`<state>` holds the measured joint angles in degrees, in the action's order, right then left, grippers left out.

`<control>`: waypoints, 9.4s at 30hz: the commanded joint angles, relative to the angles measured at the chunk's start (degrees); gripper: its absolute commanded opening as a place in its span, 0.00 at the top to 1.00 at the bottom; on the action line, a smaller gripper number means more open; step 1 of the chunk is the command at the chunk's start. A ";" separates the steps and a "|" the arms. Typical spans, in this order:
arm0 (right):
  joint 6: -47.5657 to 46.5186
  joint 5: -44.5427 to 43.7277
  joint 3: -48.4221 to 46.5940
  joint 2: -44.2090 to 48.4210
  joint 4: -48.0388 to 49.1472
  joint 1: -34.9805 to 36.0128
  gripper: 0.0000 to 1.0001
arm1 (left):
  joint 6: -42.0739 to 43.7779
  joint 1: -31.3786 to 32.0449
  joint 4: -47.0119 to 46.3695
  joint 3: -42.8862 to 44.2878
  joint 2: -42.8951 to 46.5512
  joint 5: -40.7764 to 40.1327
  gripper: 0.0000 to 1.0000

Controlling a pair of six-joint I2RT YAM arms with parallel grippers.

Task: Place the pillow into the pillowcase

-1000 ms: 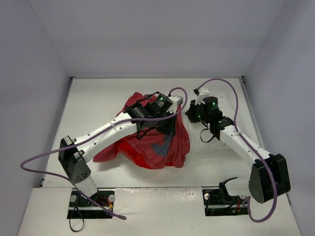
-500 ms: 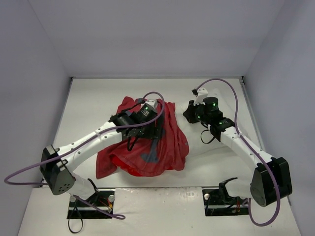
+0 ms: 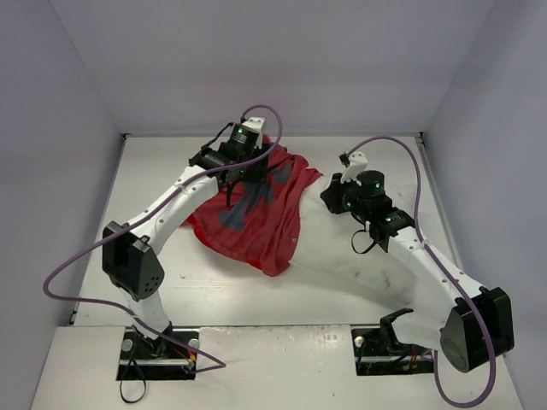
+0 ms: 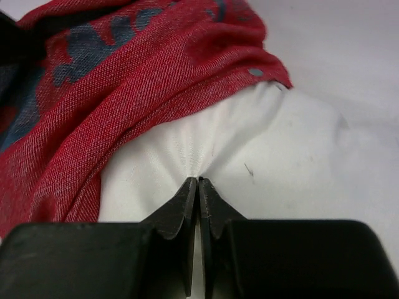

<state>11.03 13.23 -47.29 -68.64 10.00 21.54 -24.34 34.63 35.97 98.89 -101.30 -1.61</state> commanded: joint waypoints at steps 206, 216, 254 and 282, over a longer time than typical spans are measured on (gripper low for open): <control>5.41 17.96 -16.70 -16.96 7.40 3.95 0.38 | 9.83 -25.40 2.54 -8.72 5.14 23.85 0.19; 5.94 23.50 -21.53 -23.28 7.49 5.26 0.37 | 10.37 -25.67 0.51 -11.17 0.75 33.24 0.18; 6.48 11.11 -12.71 -1.22 -6.22 -10.38 0.44 | 5.26 -25.23 -3.62 -16.98 7.25 25.16 1.00; 3.65 11.22 -37.53 -32.18 -6.22 -7.20 1.00 | 6.41 -24.44 -3.62 -14.25 6.64 23.76 1.00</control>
<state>15.64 27.59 -83.22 -106.21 1.85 15.68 -19.03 10.07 33.28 81.73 -97.08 24.49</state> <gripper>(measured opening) 0.029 0.047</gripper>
